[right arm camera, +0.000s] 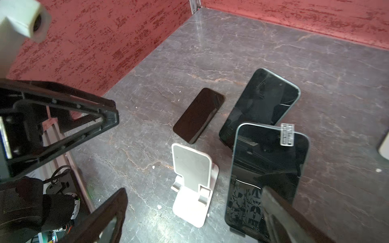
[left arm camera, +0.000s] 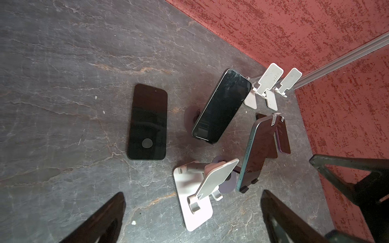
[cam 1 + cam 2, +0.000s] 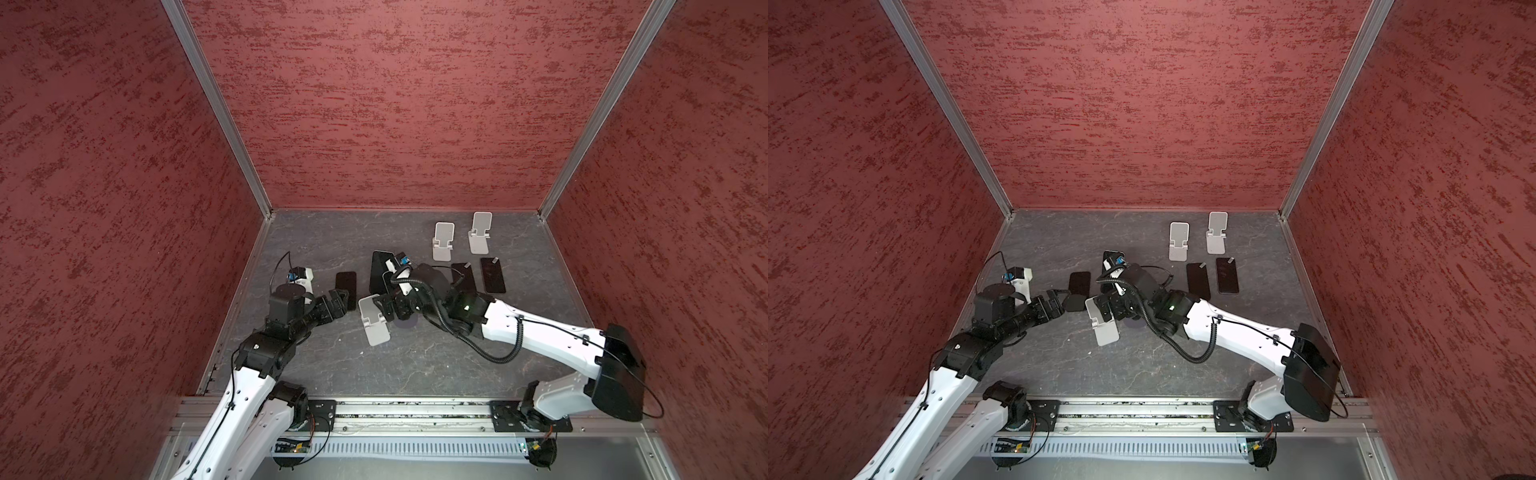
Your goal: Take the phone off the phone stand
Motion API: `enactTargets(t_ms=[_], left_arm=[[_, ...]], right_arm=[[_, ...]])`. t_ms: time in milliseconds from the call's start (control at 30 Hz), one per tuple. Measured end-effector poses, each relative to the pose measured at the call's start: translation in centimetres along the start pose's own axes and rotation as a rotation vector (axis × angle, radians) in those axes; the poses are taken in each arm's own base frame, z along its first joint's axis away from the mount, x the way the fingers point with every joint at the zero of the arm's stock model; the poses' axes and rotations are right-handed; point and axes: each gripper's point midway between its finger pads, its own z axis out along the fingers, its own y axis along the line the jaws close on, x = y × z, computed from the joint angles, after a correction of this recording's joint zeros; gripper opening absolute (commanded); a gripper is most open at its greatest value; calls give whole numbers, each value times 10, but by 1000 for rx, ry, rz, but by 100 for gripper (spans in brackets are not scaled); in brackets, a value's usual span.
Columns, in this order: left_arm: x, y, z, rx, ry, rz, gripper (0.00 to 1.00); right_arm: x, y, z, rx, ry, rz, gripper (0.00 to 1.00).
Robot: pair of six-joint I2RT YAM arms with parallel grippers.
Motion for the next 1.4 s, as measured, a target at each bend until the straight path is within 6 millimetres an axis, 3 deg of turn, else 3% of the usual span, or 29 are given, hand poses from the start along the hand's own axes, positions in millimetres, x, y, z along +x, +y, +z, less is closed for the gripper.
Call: enactTargets(t_ms=[300, 500, 833, 1400], left_arm=[[-4, -1, -16, 11, -54, 1, 100], [-5, -4, -22, 29, -68, 4, 100], [-10, -14, -40, 87, -115, 14, 100], [-6, -19, -40, 113, -91, 23, 100]], right_arm=[[35, 29, 30, -25, 96, -12, 97], [42, 38, 44, -20, 115, 3, 96], [39, 29, 60, 59, 97, 8, 96], [38, 20, 77, 137, 82, -2, 97]])
